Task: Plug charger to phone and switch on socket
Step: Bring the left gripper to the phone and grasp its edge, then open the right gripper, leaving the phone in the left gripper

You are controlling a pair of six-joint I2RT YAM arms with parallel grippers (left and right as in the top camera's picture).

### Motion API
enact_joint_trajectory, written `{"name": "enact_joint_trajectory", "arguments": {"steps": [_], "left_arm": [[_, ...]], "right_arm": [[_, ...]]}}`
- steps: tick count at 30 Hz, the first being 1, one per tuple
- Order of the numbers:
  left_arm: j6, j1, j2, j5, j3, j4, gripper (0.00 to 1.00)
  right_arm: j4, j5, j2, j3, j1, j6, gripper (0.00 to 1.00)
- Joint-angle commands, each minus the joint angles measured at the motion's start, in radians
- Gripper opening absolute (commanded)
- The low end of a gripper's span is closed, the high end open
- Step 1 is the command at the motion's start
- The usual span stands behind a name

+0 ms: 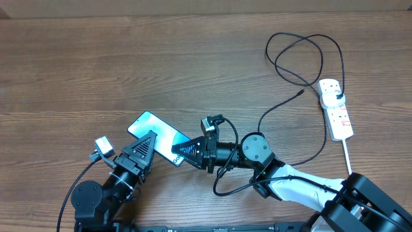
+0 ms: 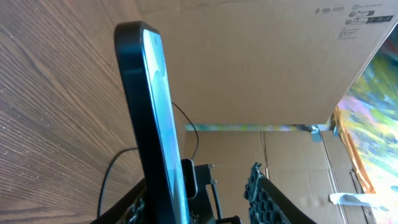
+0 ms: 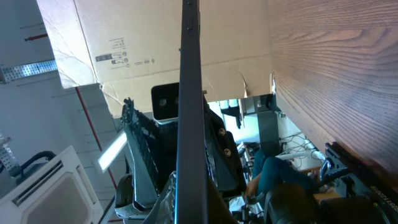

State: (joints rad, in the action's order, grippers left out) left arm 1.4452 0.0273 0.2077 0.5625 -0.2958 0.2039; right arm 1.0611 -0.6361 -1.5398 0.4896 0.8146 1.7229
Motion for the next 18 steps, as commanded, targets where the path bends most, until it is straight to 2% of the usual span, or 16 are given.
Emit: {"name": "enact_joint_trajectory", "arguments": {"steps": [1, 5, 9, 10, 13, 18], "left_arm": [[-0.004, 0.005, -0.005, -0.015, -0.002, -0.005, 0.39], [0.007, 0.005, -0.005, -0.023, -0.002, 0.008, 0.35], [0.007, 0.005, -0.005, -0.023, -0.002, 0.01, 0.27], [0.006, 0.005, -0.005, -0.023, -0.002, 0.01, 0.24], [0.006, 0.005, -0.005, -0.018, -0.002, 0.011, 0.04], [0.006, 0.005, -0.004, -0.011, -0.002, 0.053, 0.04]], "right_arm": [[0.006, 0.01, 0.029, 0.005, 0.027, -0.044, 0.04], [0.006, 0.031, 0.029, 0.005, 0.051, -0.08, 0.04], [0.006, 0.045, 0.029, 0.005, 0.068, -0.109, 0.04], [0.006, 0.045, 0.029, 0.005, 0.068, -0.109, 0.04], [0.006, 0.044, 0.029, 0.005, 0.068, -0.115, 0.04], [-0.037, 0.032, 0.029, 0.005, 0.068, -0.136, 0.04]]}}
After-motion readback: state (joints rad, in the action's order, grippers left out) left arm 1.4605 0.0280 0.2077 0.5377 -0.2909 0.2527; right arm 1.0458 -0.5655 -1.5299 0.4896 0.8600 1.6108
